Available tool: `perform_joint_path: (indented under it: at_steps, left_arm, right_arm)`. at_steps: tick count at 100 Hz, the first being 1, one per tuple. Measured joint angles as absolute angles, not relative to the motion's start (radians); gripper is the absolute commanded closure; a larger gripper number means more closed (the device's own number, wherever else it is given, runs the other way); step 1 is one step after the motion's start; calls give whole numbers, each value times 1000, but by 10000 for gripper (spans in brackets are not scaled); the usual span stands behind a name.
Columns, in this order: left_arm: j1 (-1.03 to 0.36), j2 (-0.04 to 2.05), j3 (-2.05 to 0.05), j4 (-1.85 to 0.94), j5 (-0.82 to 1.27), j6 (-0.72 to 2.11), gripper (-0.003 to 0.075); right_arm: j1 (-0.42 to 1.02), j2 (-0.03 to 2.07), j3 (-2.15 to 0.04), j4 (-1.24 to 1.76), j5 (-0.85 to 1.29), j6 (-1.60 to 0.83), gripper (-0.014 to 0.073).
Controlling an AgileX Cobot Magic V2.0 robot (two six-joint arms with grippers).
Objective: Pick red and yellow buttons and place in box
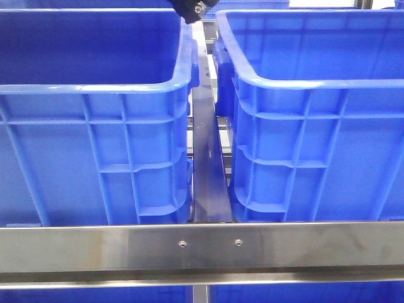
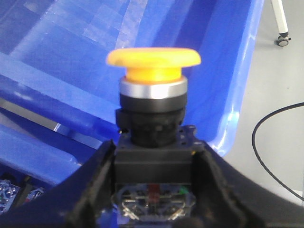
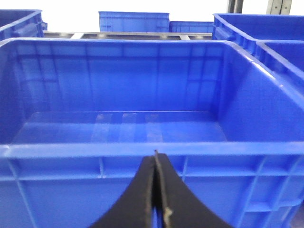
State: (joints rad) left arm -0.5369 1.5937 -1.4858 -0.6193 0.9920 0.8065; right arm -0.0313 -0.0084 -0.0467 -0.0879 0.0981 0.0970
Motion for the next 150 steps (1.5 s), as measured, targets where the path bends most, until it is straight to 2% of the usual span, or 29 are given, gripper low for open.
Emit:
perform_joint_path:
  at_steps: [19,44,51,61,78,86,113,150]
  left_arm:
    - [-537,1594,-1486,-619,992,807,617]
    - [-537,1594,-1486,-619,992,807,617]
    - [-537,1594,-1486,-619,992,807,617]
    - [-537,1594,-1486,-619,992,807,617]
    - [-537,1594,-1486,-619,992,807,617]
    - [-537,1594,-1486,-619,992,807,617]
    - [-537,1594,-1486,-619,992,807,617]
    - [-537,1594,-1486,-619,992,807,617]
  right_arm:
    - [-31,62,-220,-88,360,97,663]
    - [-31,304,-441,-70,627,97,658]
    - [-31,376,-506,-41,672,97,625]
    - [-31,474,-586,9,697,97,481]
    - [-31,622,-687,124,703,97,52]
    - [-31,677,-723,194,703,86,-44]
    - [-31,870,-822,609,703,-77,-48]
    - [-18,1108,-866,1412,826,-578,-48]
